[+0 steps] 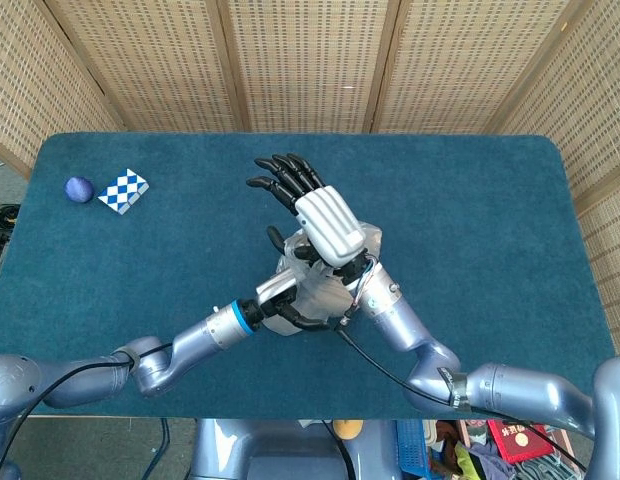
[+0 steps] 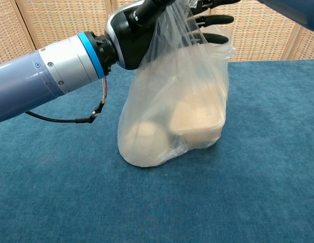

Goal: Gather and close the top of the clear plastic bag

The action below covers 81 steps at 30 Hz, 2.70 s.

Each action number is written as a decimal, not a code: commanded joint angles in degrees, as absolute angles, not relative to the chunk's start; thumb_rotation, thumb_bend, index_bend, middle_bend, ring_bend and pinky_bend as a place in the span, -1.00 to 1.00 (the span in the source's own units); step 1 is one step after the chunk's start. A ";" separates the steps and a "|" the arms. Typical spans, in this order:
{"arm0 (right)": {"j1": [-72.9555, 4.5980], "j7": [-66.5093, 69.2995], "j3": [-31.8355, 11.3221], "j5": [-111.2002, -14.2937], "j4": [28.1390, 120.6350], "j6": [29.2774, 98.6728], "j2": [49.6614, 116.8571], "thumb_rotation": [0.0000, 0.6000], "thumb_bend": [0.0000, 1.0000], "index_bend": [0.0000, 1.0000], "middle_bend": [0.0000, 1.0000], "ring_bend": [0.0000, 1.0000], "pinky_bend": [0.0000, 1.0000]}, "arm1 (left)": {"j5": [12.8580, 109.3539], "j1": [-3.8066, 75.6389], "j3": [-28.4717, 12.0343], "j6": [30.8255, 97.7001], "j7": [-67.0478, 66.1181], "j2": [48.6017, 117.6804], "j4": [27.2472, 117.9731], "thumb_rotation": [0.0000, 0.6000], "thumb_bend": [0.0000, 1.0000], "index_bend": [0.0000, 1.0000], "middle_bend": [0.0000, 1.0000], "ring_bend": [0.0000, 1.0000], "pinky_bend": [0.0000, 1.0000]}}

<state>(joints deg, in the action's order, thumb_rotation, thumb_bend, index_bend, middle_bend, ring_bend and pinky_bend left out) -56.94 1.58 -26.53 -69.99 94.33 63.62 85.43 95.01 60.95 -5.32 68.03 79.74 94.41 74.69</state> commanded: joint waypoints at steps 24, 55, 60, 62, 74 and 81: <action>-56.98 0.14 -26.92 -68.64 96.16 63.38 84.21 1.00 0.12 -0.64 -0.78 -1.00 -1.00 | 99.91 59.27 -5.55 74.49 52.67 100.08 68.09 0.98 -0.48 -1.00 -1.00 -0.83 -0.70; -58.32 0.39 -26.48 -67.48 97.66 58.81 81.69 1.00 0.12 -0.64 -0.77 -1.00 -1.00 | 104.86 61.22 -4.81 82.53 37.34 107.15 49.05 0.89 -0.52 -1.00 -1.00 -0.96 -0.90; -59.12 1.42 -26.08 -67.65 99.43 55.55 79.84 1.00 0.12 -0.64 -0.77 -1.00 -1.00 | 104.16 62.87 -5.40 80.90 36.54 106.56 49.35 0.88 -0.52 -1.00 -1.00 -0.96 -0.90; -59.26 1.72 -25.98 -67.54 99.83 54.84 79.36 1.00 0.12 -0.65 -0.77 -1.00 -0.99 | 103.93 63.17 -5.50 80.60 36.05 106.42 49.44 0.89 -0.52 -1.00 -1.00 -0.96 -0.90; -59.91 2.28 -25.59 -66.80 101.92 53.22 77.91 1.00 0.12 -0.65 -0.77 -1.00 -0.89 | 101.33 64.26 -6.00 77.60 34.18 106.73 49.24 0.89 -0.52 -1.00 -1.00 -0.96 -0.92; -59.59 2.84 -24.72 -67.42 103.08 52.86 77.08 1.00 0.12 -0.66 -0.77 -1.00 -0.88 | 100.21 64.58 -6.52 77.34 33.37 107.89 48.05 0.87 -0.52 -1.00 -1.00 -0.96 -1.00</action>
<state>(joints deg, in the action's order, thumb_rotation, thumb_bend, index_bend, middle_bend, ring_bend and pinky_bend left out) -59.60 2.76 -24.79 -67.41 103.01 52.94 77.15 100.28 64.55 -6.48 77.40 33.41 107.83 48.11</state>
